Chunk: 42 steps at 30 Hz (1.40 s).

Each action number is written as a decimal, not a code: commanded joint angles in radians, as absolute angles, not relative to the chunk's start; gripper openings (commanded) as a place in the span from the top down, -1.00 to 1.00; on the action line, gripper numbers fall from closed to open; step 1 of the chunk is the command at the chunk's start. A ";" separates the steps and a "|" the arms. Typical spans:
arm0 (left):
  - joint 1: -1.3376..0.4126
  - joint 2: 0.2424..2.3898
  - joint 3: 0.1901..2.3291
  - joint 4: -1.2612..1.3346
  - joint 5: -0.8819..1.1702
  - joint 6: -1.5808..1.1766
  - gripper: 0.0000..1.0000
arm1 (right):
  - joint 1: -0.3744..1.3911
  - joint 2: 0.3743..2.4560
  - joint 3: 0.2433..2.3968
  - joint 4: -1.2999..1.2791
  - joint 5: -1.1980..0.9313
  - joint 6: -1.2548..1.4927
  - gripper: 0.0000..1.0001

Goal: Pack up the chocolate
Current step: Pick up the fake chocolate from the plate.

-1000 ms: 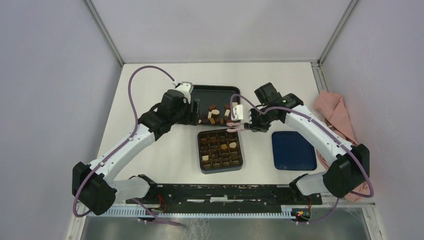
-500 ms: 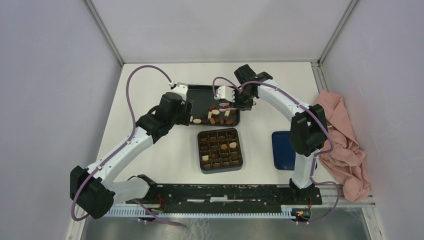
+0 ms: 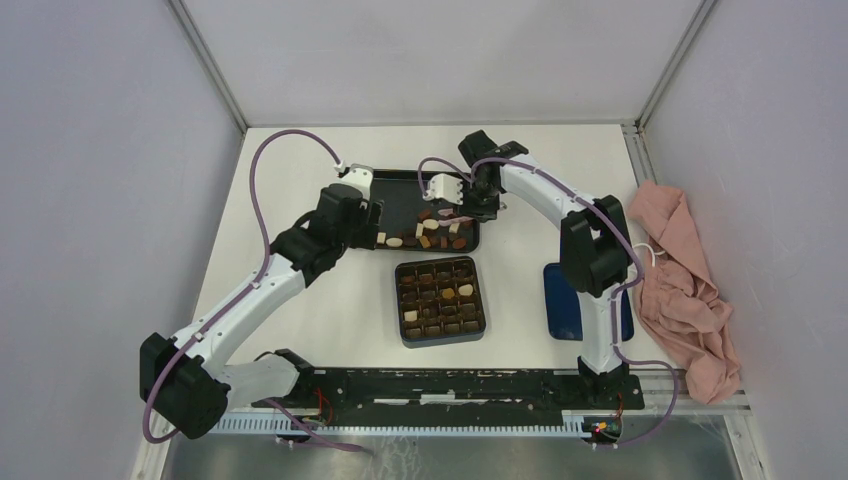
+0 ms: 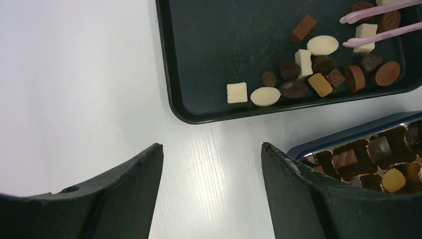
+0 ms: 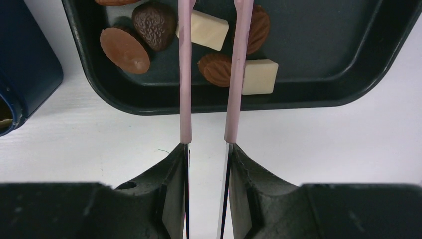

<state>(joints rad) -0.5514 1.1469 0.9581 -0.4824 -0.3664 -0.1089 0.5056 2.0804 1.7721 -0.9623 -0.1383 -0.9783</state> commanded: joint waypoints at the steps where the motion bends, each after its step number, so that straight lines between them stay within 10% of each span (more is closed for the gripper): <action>1: -0.542 1.134 0.953 -0.465 -0.384 -0.058 -0.56 | 0.524 2.096 1.821 -0.981 -0.149 -0.994 0.25; 32: -0.532 1.137 0.951 -0.465 -0.354 -0.061 -0.56 | 0.561 2.216 1.943 -0.989 -0.170 -0.961 0.21; 42: -0.531 1.135 0.950 -0.464 -0.355 -0.062 -0.56 | 0.558 2.130 1.883 -0.946 -0.181 -0.936 0.72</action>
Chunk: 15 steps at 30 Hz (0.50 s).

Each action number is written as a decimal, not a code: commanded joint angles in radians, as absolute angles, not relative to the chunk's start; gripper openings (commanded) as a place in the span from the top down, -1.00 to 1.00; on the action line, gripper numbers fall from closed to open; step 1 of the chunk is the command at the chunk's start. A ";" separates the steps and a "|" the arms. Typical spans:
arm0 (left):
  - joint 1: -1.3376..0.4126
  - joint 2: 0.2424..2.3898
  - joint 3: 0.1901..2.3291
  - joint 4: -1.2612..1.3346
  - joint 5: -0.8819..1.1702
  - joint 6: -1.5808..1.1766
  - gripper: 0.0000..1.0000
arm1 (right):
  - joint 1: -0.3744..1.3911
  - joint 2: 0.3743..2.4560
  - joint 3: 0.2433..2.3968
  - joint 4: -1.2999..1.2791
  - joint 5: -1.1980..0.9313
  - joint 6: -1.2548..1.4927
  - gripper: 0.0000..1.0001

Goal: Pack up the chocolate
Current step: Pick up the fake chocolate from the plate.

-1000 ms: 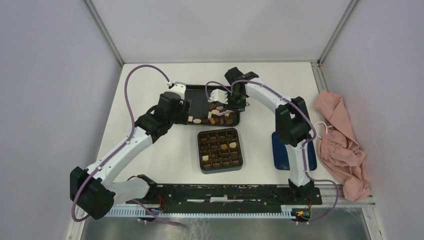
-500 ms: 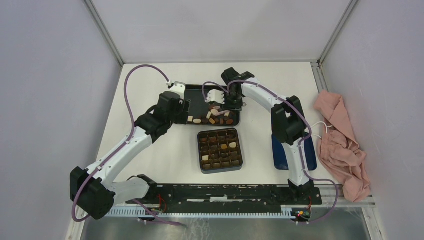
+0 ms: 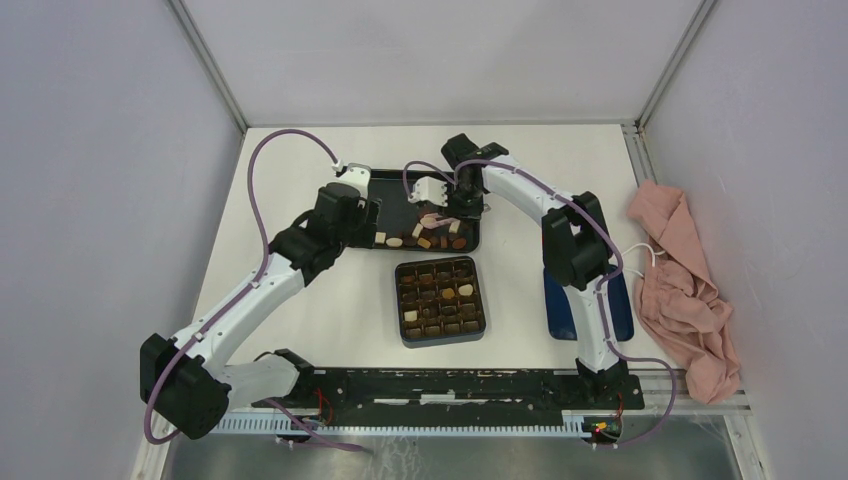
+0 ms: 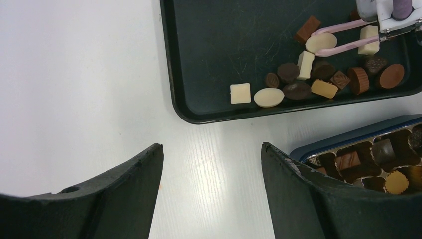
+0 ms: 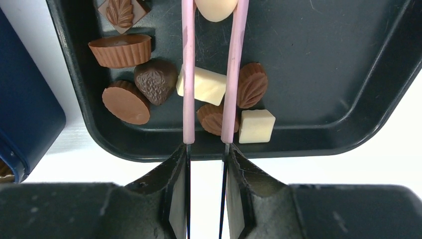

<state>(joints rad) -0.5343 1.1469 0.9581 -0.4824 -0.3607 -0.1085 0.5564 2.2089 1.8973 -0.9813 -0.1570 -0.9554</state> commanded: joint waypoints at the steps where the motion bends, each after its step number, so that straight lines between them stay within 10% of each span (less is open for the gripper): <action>1: -0.528 1.134 0.950 -0.464 -0.355 -0.063 -0.56 | 0.556 2.111 1.870 -0.938 -0.185 -0.932 0.74; 15: -0.516 1.098 0.938 -0.439 -0.364 -0.059 -0.58 | 0.568 1.591 1.441 -0.855 -0.546 -0.966 0.86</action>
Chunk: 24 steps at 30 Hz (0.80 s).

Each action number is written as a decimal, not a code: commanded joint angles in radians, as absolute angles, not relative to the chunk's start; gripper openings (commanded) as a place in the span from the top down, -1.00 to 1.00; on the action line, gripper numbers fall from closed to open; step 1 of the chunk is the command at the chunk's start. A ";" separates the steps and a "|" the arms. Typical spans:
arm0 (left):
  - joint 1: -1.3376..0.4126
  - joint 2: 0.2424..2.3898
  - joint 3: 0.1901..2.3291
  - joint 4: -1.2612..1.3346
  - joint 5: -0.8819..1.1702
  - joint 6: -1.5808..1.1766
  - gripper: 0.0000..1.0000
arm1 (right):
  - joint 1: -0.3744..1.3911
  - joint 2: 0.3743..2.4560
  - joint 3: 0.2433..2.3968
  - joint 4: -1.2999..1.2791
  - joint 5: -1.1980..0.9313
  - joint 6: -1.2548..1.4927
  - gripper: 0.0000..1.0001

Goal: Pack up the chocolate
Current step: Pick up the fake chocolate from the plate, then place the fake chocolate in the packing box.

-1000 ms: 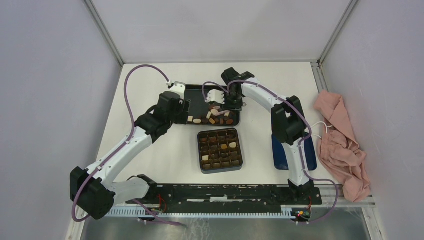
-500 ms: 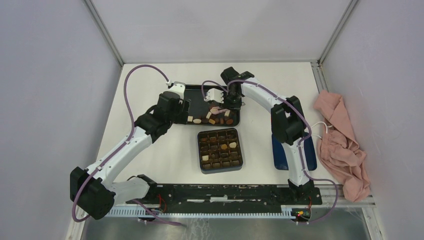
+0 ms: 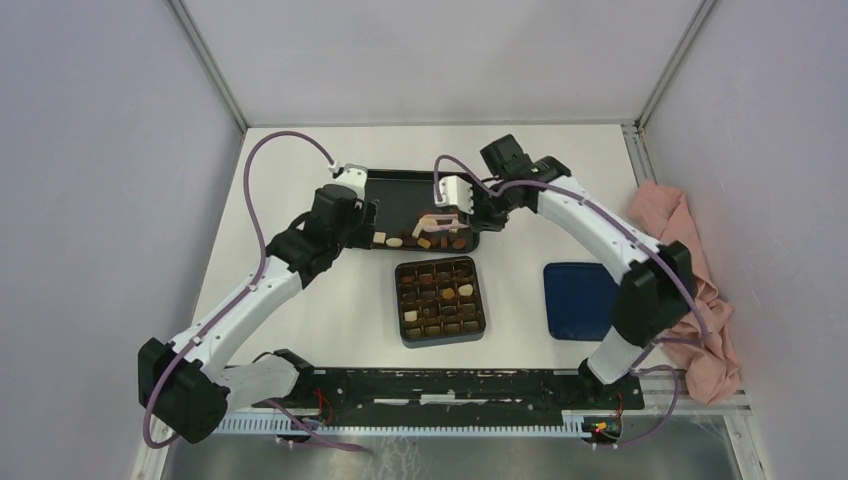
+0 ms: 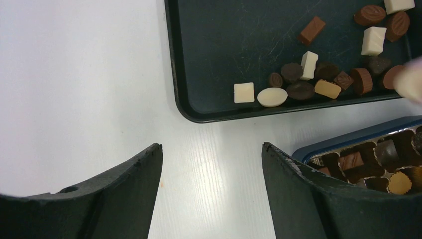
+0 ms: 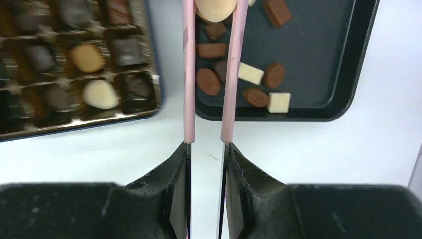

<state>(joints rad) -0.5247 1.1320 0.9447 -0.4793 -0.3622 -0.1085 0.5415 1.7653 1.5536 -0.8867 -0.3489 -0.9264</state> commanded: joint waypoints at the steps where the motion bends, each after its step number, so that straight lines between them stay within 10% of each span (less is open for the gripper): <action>1: -0.516 1.097 0.937 -0.439 -0.364 -0.060 -0.58 | 0.581 1.553 1.403 -0.852 -0.571 -0.975 0.86; 24: -0.504 1.093 0.933 -0.439 -0.376 -0.058 -0.58 | 0.987 1.453 1.152 -0.815 -0.256 -1.021 0.77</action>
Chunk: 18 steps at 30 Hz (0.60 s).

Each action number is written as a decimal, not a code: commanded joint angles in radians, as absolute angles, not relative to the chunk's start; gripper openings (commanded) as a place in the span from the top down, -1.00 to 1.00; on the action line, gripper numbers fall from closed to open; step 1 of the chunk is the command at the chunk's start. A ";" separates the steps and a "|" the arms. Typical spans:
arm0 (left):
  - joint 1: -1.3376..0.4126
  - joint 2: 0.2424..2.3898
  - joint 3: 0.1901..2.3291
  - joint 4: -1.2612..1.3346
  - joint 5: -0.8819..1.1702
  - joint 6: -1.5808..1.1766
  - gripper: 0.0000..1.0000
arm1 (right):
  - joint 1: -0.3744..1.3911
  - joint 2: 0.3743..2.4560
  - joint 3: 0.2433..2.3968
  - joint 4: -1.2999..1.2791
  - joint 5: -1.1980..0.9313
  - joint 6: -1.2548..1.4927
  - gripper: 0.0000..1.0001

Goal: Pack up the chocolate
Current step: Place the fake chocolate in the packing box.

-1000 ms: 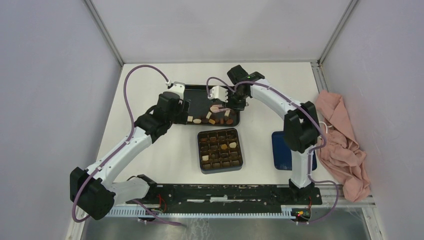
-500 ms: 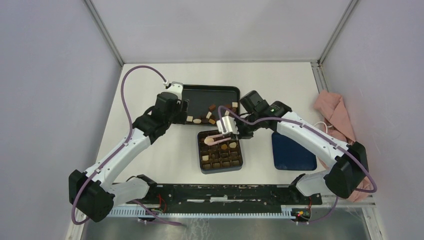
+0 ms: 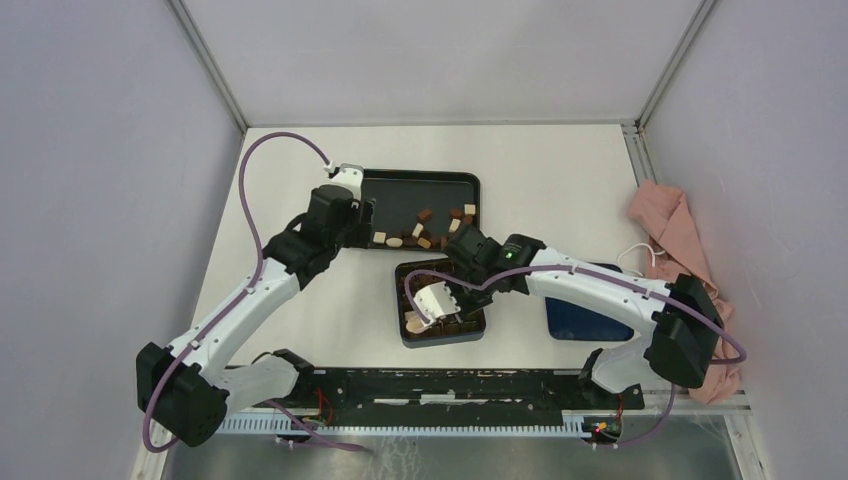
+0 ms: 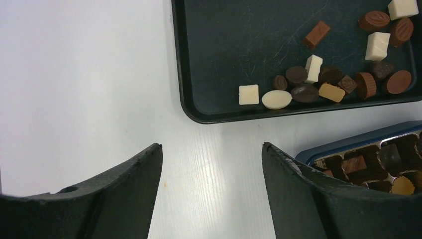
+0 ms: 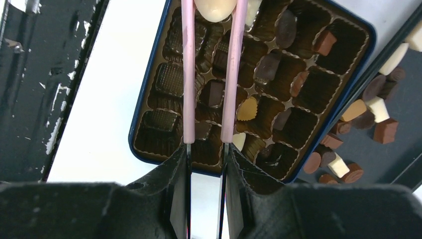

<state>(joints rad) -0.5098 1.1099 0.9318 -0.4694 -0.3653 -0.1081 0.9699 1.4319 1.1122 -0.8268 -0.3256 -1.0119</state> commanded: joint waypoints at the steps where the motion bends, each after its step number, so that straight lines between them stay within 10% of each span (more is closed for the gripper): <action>1: -0.503 1.088 0.931 -0.439 -0.372 -0.058 -0.58 | 0.990 1.457 1.154 -0.813 -0.253 -1.022 0.76; 18: -0.503 1.097 0.934 -0.442 -0.351 -0.057 -0.58 | 1.043 1.563 1.253 -0.879 -0.213 -1.018 0.55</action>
